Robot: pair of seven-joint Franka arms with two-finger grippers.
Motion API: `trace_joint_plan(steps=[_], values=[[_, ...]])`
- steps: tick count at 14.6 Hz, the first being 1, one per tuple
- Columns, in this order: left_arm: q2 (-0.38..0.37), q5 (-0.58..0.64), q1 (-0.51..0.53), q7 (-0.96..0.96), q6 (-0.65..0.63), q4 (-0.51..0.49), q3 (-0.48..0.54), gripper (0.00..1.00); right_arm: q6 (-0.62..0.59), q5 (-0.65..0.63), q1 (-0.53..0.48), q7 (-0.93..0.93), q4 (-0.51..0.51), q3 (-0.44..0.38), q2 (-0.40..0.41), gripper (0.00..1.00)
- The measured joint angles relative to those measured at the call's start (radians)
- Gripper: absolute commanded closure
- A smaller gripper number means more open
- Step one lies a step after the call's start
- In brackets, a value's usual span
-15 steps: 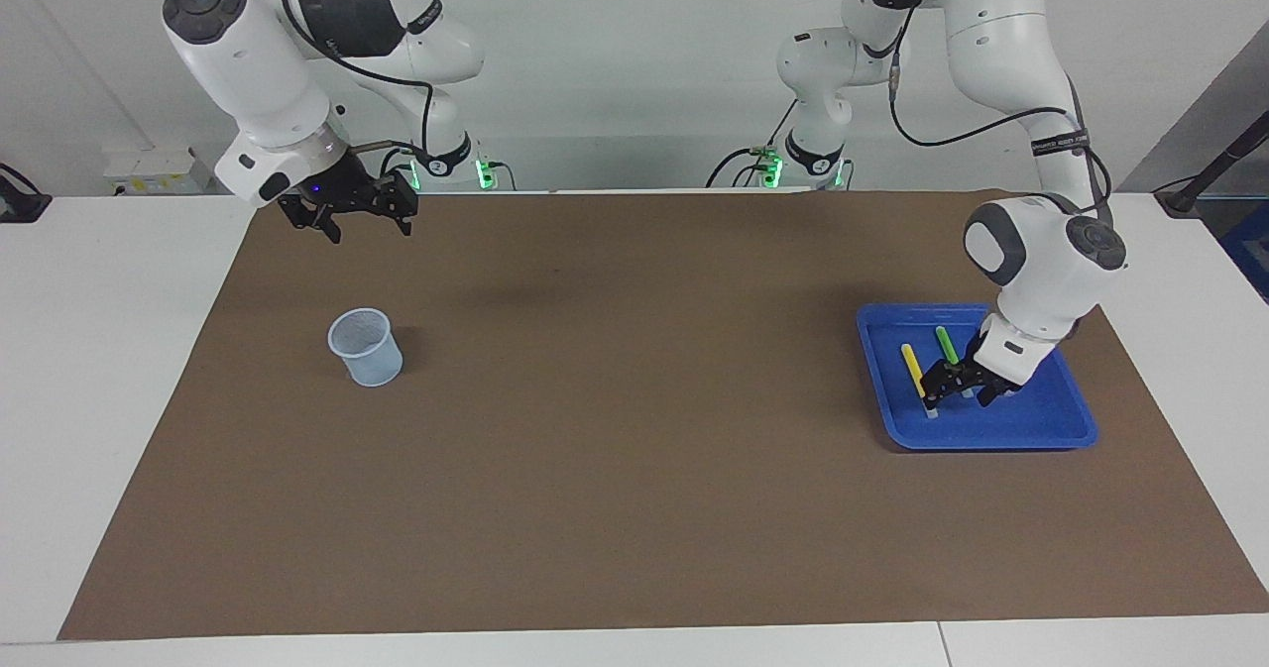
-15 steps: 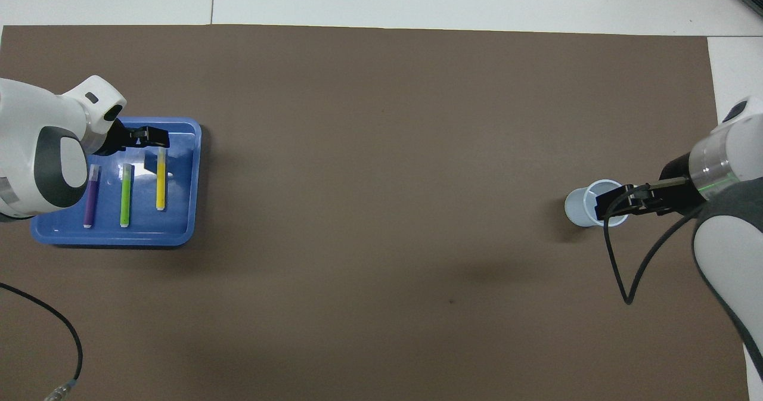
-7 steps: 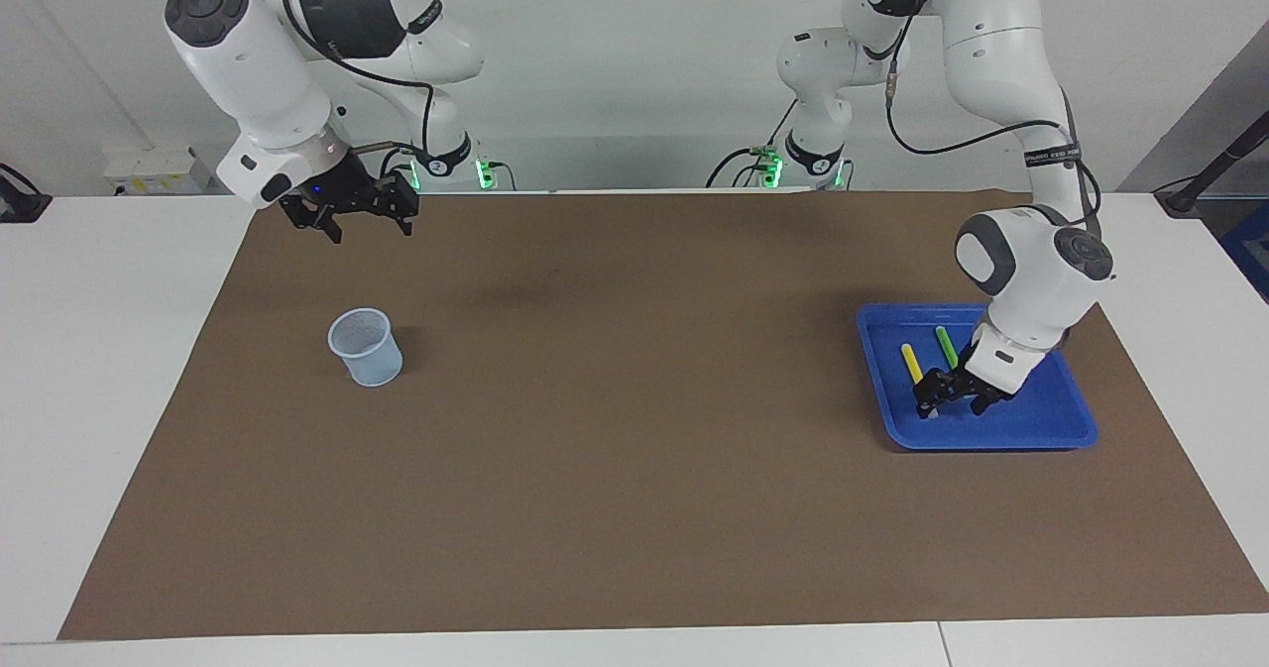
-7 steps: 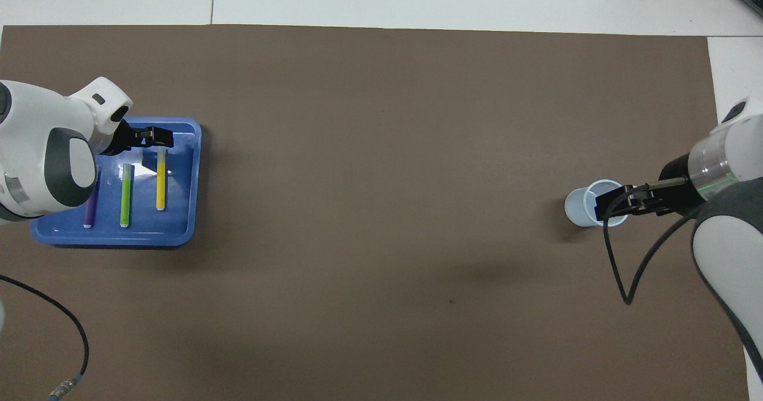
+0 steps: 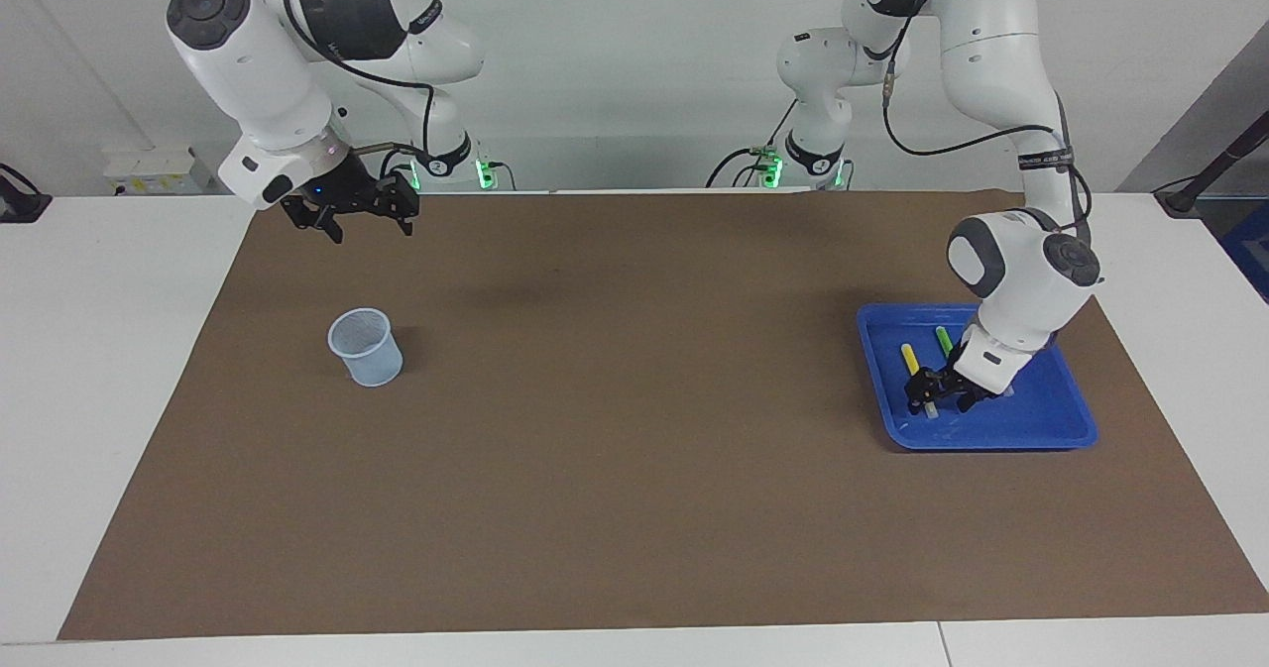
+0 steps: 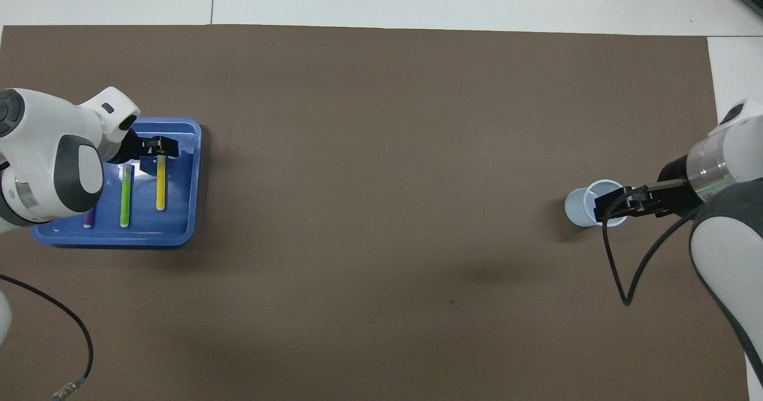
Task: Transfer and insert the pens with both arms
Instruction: 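Lower the left gripper onto the yellow pen and close it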
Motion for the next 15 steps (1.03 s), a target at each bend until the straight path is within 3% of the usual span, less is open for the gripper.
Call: trace_joint_plan(steps=[5, 15], values=[[0.000, 0.000, 0.000, 0.001, 0.000, 0.000, 0.000, 0.25, 0.019, 0.000, 0.000, 0.000, -0.012, 0.000, -0.008, 0.00], [-0.003, 0.000, -0.002, 0.002, 0.000, 0.003, -0.001, 0.71, 0.020, 0.000, 0.000, 0.000, -0.015, 0.000, -0.009, 0.00]])
